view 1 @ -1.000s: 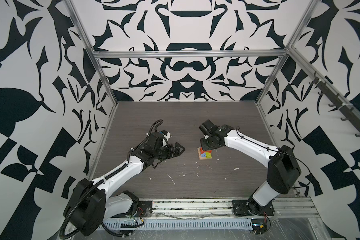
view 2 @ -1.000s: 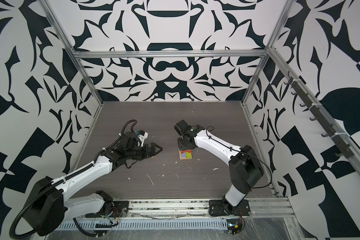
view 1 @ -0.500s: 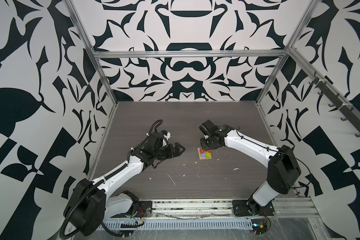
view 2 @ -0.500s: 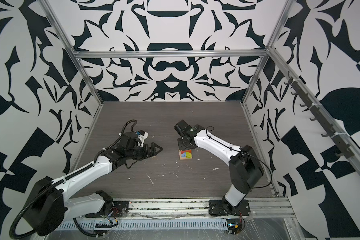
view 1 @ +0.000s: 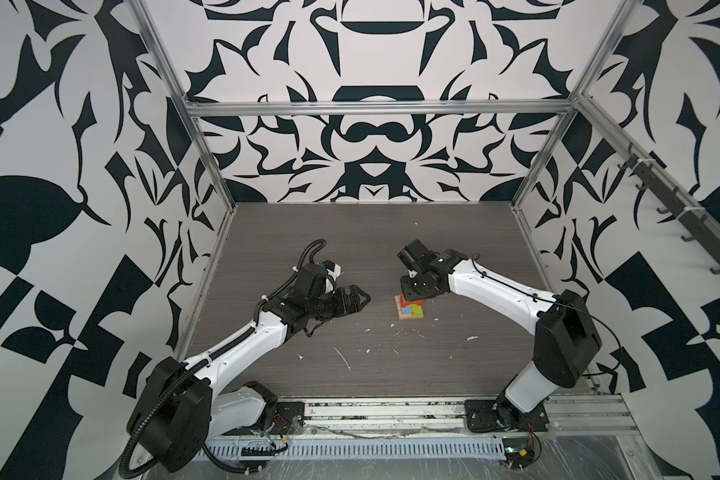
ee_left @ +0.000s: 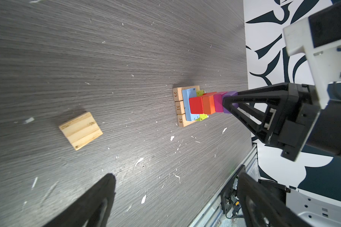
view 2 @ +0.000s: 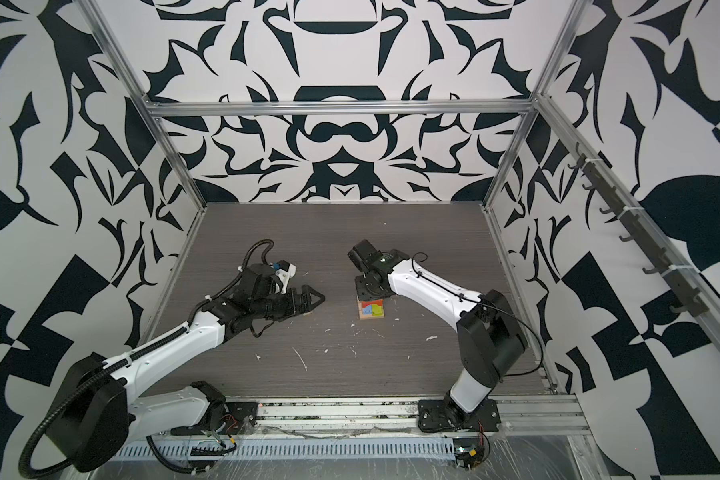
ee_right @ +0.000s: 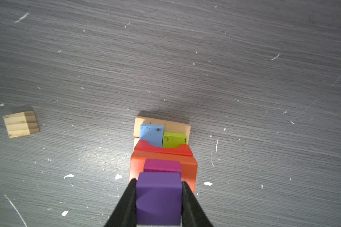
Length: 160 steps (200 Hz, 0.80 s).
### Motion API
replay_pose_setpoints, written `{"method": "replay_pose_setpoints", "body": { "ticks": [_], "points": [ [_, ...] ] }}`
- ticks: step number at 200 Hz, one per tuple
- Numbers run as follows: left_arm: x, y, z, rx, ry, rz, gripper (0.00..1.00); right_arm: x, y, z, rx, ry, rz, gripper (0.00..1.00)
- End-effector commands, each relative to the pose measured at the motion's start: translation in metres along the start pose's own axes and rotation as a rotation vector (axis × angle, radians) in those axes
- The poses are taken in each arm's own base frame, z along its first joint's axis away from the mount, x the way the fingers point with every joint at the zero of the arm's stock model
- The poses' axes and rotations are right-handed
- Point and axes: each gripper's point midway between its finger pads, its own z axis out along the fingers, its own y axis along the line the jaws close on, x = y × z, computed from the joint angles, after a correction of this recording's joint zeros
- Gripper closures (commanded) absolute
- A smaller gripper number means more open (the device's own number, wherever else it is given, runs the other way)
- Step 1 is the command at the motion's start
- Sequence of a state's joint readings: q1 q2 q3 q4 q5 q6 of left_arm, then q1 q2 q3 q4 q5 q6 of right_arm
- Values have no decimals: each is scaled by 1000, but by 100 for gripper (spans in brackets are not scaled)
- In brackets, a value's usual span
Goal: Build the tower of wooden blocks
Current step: 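Lower the purple cube onto the magenta cube with the right gripper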
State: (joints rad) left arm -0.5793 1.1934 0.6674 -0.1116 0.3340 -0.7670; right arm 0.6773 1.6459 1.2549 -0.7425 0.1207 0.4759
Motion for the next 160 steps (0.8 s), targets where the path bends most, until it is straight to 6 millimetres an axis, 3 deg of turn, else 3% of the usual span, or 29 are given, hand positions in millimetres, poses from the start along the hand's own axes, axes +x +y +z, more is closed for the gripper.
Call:
{"method": "replay_pose_setpoints", "body": {
  "ticks": [1,160],
  "points": [
    [-3,-8,-4,22,-15,12,0,-2,-5,-1,22,-8,18,66],
    [-3,-8,-6,21,-19,13,1,-2,-2,0,8,-5,25,57]
  ]
}}
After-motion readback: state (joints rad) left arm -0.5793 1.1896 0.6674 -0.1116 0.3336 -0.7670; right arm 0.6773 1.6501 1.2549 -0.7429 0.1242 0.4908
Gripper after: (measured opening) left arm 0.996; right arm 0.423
